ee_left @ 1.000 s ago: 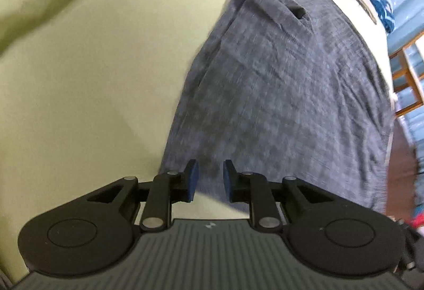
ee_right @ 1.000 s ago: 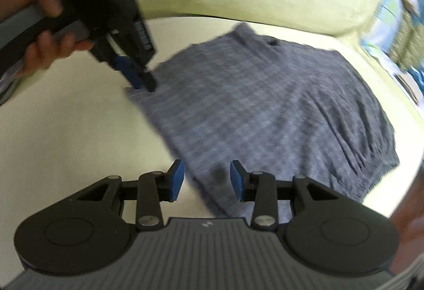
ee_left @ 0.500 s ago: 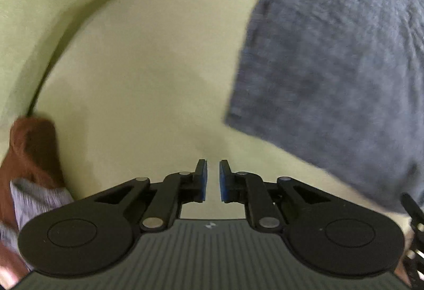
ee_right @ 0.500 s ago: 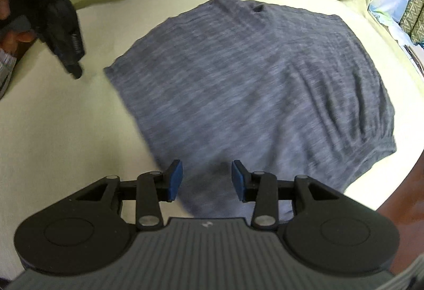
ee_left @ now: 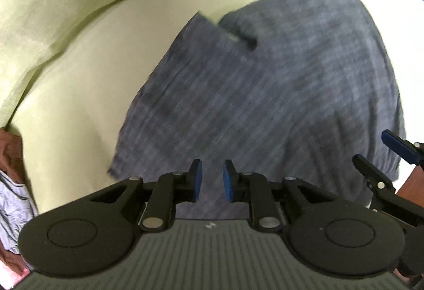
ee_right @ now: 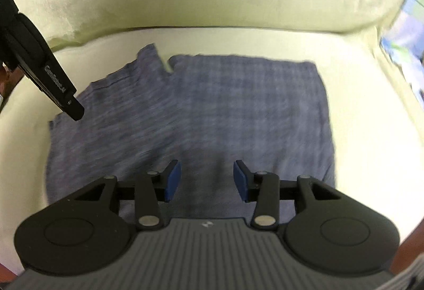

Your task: Fold clothes

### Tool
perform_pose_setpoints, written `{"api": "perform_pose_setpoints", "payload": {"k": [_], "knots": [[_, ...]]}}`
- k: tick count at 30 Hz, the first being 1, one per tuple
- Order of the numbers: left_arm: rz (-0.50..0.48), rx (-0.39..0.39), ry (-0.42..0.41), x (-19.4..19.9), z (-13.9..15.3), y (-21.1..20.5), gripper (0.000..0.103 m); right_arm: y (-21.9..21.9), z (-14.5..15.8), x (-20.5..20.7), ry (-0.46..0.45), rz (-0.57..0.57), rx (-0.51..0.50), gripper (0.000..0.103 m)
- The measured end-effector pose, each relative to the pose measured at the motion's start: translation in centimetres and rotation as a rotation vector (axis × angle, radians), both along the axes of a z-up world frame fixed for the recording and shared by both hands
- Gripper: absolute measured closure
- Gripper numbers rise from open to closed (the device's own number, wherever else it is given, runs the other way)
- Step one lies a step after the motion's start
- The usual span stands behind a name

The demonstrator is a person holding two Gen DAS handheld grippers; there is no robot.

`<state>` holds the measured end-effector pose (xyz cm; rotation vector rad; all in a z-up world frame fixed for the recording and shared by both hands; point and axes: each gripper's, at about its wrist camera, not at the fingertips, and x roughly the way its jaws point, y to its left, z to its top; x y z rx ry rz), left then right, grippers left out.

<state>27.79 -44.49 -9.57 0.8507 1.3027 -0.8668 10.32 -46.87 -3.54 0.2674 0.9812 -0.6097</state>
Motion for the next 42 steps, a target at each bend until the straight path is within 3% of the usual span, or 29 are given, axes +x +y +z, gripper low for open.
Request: {"api": "perform_pose_setpoints", "payload": {"k": [3, 7, 13, 18, 22, 26, 31, 37, 39, 42], "knots": [[0.062, -0.068, 0.077, 0.9, -1.1, 0.1, 0.076, -2.8, 0.1, 0.5, -0.039, 0.083, 0.062, 0.065], [0.103, -0.143, 0.157, -1.0, -1.1, 0.3, 0.077, -4.7, 0.8, 1.4, -0.049, 0.146, 0.096, 0.068], [0.209, -0.158, 0.256, -4.6, -1.6, -2.2, 0.078, -8.0, 1.9, 2.0, -0.032, 0.238, 0.177, 0.068], [0.395, -0.172, 0.22, -6.9, -2.2, -5.1, 0.078, -12.6, 2.1, 2.0, -0.036, 0.394, 0.245, 0.069], [0.588, -0.176, 0.123, -9.5, -2.9, -7.0, 0.078, -18.2, 1.5, 2.2, -0.05, 0.619, 0.303, 0.081], [0.772, -0.191, 0.109, -11.8, -2.7, -7.9, 0.078, -23.1, 2.0, 2.4, -0.039, 0.771, 0.306, 0.088], [0.808, -0.198, 0.087, -12.9, -2.8, -8.8, 0.078, -26.1, 1.3, 4.6, 0.009, 0.869, 0.305, 0.09], [0.842, -0.21, 0.083, -12.5, -5.3, -9.9, 0.078, -26.6, -1.0, 8.4, 0.054, 0.98, 0.236, 0.088], [0.86, -0.214, 0.081, -12.4, -5.7, -10.2, 0.078, -27.3, -1.7, 9.9, 0.049, 0.995, 0.22, 0.085], [0.915, -0.226, 0.052, -11.9, -6.1, -11.2, 0.078, -28.3, -2.6, 12.5, 0.022, 1.03, 0.236, 0.071]]}}
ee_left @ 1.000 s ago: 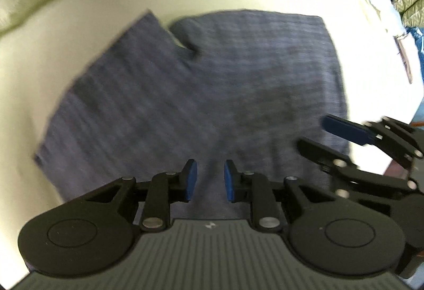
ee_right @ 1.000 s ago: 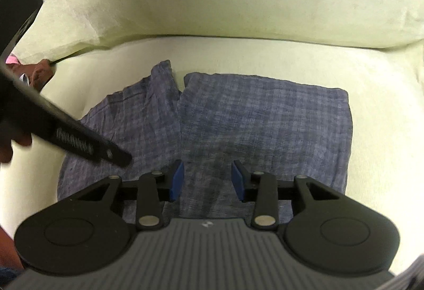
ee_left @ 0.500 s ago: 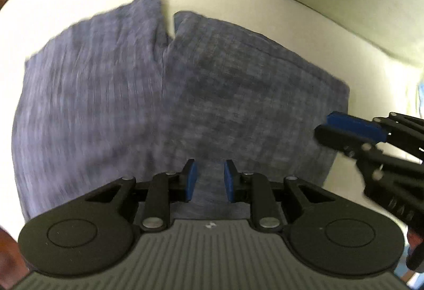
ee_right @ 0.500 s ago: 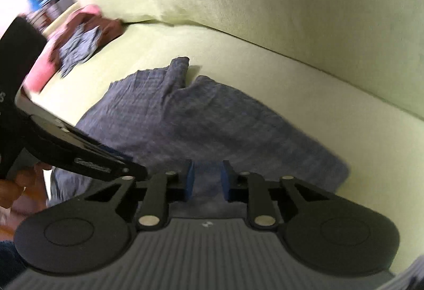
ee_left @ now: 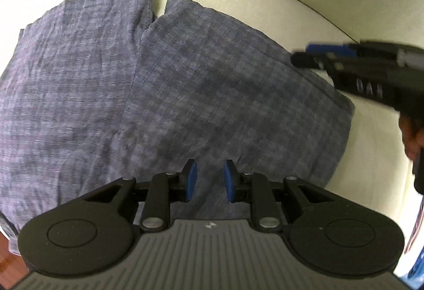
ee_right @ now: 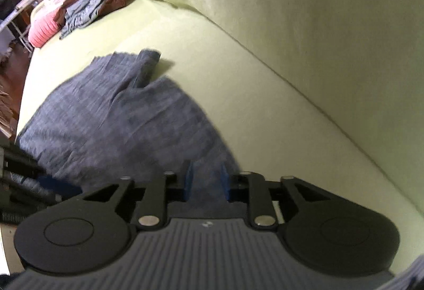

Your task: Fold clothes

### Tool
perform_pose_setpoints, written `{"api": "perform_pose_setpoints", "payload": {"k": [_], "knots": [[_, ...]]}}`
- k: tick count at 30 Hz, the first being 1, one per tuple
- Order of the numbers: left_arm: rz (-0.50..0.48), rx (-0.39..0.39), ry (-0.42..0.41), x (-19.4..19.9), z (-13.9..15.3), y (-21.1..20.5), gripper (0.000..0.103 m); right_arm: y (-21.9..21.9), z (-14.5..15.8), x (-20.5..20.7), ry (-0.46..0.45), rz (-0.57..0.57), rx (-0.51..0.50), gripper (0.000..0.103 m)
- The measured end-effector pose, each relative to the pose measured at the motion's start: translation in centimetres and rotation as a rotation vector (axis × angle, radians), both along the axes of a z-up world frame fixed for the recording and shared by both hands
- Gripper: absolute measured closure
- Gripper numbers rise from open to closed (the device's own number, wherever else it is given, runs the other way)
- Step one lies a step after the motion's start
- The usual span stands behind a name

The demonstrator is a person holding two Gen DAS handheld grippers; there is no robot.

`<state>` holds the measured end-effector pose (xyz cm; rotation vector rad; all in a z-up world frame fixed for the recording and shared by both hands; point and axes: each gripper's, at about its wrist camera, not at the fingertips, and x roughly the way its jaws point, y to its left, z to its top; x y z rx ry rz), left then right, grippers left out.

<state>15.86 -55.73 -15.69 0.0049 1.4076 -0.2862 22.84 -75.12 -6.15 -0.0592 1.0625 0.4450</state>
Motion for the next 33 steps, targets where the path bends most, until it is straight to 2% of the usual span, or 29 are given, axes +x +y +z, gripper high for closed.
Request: {"api": "perform_pose_setpoints", "payload": {"k": [3, 7, 9, 10, 11, 13, 16, 22, 24, 25, 26, 31, 33], "knots": [[0.062, -0.008, -0.028, 0.5, 0.0, -0.9, 0.078, -0.3, -1.1, 2.4, 0.002, 0.074, 0.028, 0.067], [0.138, -0.012, -0.034, 0.9, -0.7, -2.2, 0.078, -0.4, -3.4, 4.5, 0.068, 0.189, 0.047, 0.065], [0.159, -0.004, -0.037, 0.9, -0.9, -2.7, 0.078, -0.4, -3.9, 4.8, 0.073, 0.229, 0.051, 0.063], [0.166, 0.0, -0.036, 0.9, -1.1, -2.8, 0.078, -0.5, -3.9, 4.7, 0.068, 0.245, 0.052, 0.068], [0.177, 0.003, -0.033, 0.9, -1.2, -2.9, 0.078, -0.5, -4.0, 4.7, 0.063, 0.261, 0.053, 0.089], [0.193, 0.005, -0.029, 0.9, -1.4, -2.9, 0.078, -0.1, -4.0, 4.3, 0.057, 0.301, 0.041, 0.1], [0.197, 0.003, -0.027, 1.0, -1.4, -2.8, 0.078, 0.3, -3.3, 3.3, 0.051, 0.339, 0.002, 0.101], [0.158, -0.008, -0.051, 1.6, -0.6, -1.7, 0.077, -0.7, -2.4, 1.9, 0.081, 0.226, -0.048, 0.101], [0.142, 0.002, -0.071, 1.9, -0.2, -1.1, 0.077, 0.4, -2.8, 1.5, 0.076, 0.244, -0.083, 0.092], [0.145, 0.009, -0.083, 2.2, 0.1, -0.4, 0.077, 0.8, -2.7, 1.7, 0.08, 0.25, -0.087, 0.081], [0.148, 0.016, -0.095, 2.6, 0.5, 0.4, 0.077, 1.0, -2.2, 2.1, 0.075, 0.243, -0.078, 0.072], [0.208, 0.017, -0.129, 4.4, 1.0, 2.6, 0.076, 1.2, 1.4, 4.8, -0.005, 0.158, 0.062, 0.073], [0.225, 0.019, -0.135, 5.0, 0.7, 3.0, 0.076, 2.6, 2.3, 6.9, 0.003, 0.197, 0.163, 0.087]]}}
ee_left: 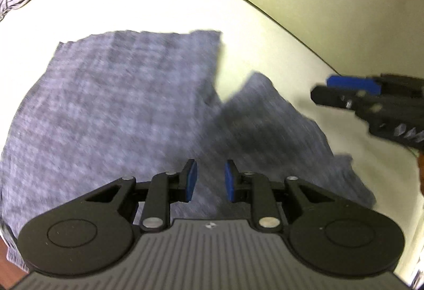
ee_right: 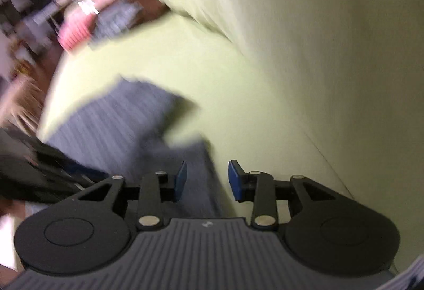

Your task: Fold clothes

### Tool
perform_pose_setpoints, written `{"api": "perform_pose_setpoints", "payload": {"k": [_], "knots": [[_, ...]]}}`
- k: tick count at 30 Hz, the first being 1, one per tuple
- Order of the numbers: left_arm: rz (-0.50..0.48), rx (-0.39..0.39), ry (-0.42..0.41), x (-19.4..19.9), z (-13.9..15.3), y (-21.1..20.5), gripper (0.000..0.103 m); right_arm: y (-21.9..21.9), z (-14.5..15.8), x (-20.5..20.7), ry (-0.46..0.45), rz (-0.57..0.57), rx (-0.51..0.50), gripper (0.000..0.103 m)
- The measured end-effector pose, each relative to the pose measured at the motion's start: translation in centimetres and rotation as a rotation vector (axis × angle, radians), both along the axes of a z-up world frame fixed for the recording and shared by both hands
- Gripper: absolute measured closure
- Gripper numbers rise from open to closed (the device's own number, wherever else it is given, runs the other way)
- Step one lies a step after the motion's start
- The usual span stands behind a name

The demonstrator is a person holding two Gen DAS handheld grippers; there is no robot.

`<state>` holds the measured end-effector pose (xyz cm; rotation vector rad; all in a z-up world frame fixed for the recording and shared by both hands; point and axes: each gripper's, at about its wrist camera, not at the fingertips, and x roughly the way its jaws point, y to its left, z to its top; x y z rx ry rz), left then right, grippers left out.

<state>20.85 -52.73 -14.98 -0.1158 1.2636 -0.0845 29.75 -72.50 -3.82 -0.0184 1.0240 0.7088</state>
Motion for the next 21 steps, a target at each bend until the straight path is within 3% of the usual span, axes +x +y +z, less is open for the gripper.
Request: {"api": "perform_pose_setpoints", "payload": {"k": [1, 4, 6, 7, 8, 13, 15, 16, 18, 20, 21], "knots": [[0.004, 0.001, 0.0, 0.3, -0.4, 0.1, 0.076, 0.4, -0.1, 0.5, 0.007, 0.015, 0.007, 0.093], [-0.001, 0.009, 0.01, 1.0, -1.7, -0.2, 0.076, 3.2, -1.5, 3.1, 0.084, 0.076, 0.029, 0.092], [-0.008, 0.005, 0.002, 0.9, -1.9, -0.4, 0.077, 4.4, -2.4, 4.3, 0.139, 0.063, 0.06, 0.08], [-0.012, 0.002, -0.003, 0.9, -2.0, -0.4, 0.077, 4.8, -2.6, 4.6, 0.148, 0.048, 0.071, 0.063], [-0.016, -0.002, -0.007, 0.9, -2.0, -0.5, 0.077, 5.2, -2.8, 4.8, 0.153, 0.033, 0.077, 0.058], [-0.01, -0.035, 0.0, 1.0, -2.0, -0.1, 0.076, 7.5, -4.9, 5.3, 0.181, -0.028, 0.099, 0.058], [-0.01, -0.038, 0.002, 1.0, -2.0, 0.0, 0.076, 8.3, -6.0, 5.3, 0.189, -0.035, 0.102, 0.079], [-0.01, -0.039, 0.002, 1.0, -1.9, 0.0, 0.076, 8.7, -6.3, 5.4, 0.19, -0.024, 0.1, 0.101], [-0.012, -0.043, -0.008, 0.9, -1.7, 0.0, 0.076, 8.9, -6.0, 5.4, 0.19, 0.01, 0.165, 0.101], [-0.017, -0.047, -0.015, 0.5, -1.5, 0.6, 0.076, 7.8, -5.3, 5.3, 0.218, 0.007, 0.325, 0.101], [-0.018, -0.048, -0.013, 0.5, -1.5, 0.6, 0.076, 7.5, -5.4, 5.4, 0.223, -0.014, 0.325, 0.102]]}}
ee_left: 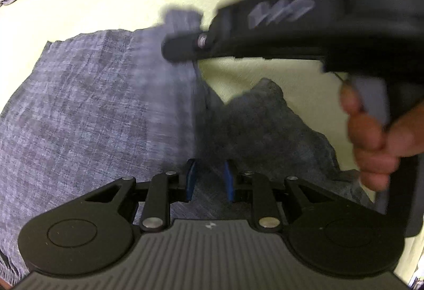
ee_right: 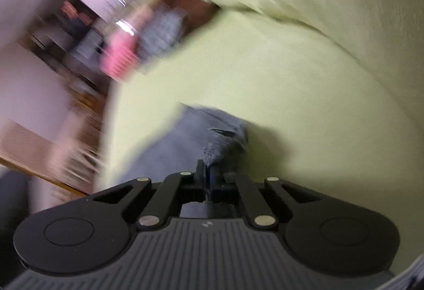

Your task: Fold clothes

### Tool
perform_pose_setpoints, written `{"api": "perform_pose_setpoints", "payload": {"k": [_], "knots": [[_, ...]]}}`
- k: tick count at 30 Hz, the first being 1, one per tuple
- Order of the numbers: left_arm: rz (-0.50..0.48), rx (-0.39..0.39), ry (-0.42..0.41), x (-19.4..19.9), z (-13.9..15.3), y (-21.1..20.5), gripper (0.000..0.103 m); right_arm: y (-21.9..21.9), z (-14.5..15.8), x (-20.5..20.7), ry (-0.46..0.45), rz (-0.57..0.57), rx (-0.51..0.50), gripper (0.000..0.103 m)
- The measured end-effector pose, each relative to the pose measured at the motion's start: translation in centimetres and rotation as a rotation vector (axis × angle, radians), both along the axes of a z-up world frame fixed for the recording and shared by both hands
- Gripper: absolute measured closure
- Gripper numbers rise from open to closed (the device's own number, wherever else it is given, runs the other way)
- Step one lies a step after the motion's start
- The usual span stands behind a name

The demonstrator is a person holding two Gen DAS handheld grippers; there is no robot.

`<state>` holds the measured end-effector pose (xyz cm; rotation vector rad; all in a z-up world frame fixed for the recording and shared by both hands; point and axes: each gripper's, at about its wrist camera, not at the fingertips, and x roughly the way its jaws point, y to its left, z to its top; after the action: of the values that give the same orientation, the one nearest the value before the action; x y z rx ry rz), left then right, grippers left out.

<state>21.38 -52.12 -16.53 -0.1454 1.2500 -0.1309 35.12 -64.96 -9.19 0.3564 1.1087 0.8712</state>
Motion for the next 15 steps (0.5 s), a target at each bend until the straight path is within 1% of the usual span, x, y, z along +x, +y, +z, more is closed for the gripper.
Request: {"api": "perform_pose_setpoints", "payload": {"k": [1, 2, 3, 4, 5, 6, 7, 8, 9, 10, 12, 13, 14, 15], "knots": [[0.004, 0.0, 0.005, 0.0, -0.2, 0.0, 0.076, -0.2, -0.5, 0.1, 0.001, -0.049, -0.081, 0.099], [0.007, 0.001, 0.005, 0.0, -0.3, 0.0, 0.076, -0.5, -1.5, 0.3, -0.001, -0.123, -0.231, 0.09], [0.006, 0.002, 0.004, 0.0, -0.3, -0.1, 0.075, -0.7, -2.2, 0.5, 0.011, -0.16, -0.284, 0.093], [0.0, 0.005, -0.002, -0.1, -0.2, -0.2, 0.075, -1.0, -2.6, 0.6, 0.018, -0.196, -0.31, 0.094], [-0.007, 0.006, -0.008, -0.2, -0.1, -0.2, 0.075, -1.2, -2.5, 0.6, 0.011, -0.223, -0.304, 0.087], [-0.01, 0.007, -0.009, -0.3, 0.0, -0.2, 0.075, -1.1, -2.3, 0.5, -0.021, -0.249, -0.338, 0.086], [-0.014, 0.01, -0.007, -0.4, 0.0, -0.2, 0.075, -1.1, -1.9, 0.4, -0.068, -0.287, -0.396, 0.083], [-0.015, 0.01, -0.006, -0.6, 0.0, -0.1, 0.075, -1.2, -1.7, 0.5, -0.086, -0.305, -0.428, 0.081], [-0.014, 0.009, -0.005, -0.7, 0.1, -0.2, 0.075, -1.5, -1.5, 0.4, -0.085, -0.316, -0.424, 0.081], [-0.01, 0.005, -0.004, -0.8, 0.3, 0.0, 0.075, -1.8, -1.0, 0.2, -0.082, -0.323, -0.384, 0.081], [-0.003, -0.005, -0.001, -1.2, 0.7, 0.3, 0.075, -1.9, -0.1, -0.2, -0.085, -0.29, -0.291, 0.081], [-0.001, -0.005, 0.0, -1.3, 0.8, 0.4, 0.075, -1.7, 0.1, -0.5, -0.084, -0.251, -0.248, 0.083], [0.001, -0.006, 0.001, -1.4, 0.8, 0.5, 0.075, -1.0, 0.3, -0.9, -0.074, -0.181, -0.196, 0.086], [0.001, -0.005, 0.002, -1.4, 0.8, 0.7, 0.075, -0.1, -0.2, -1.2, -0.068, -0.124, -0.207, 0.089]]}}
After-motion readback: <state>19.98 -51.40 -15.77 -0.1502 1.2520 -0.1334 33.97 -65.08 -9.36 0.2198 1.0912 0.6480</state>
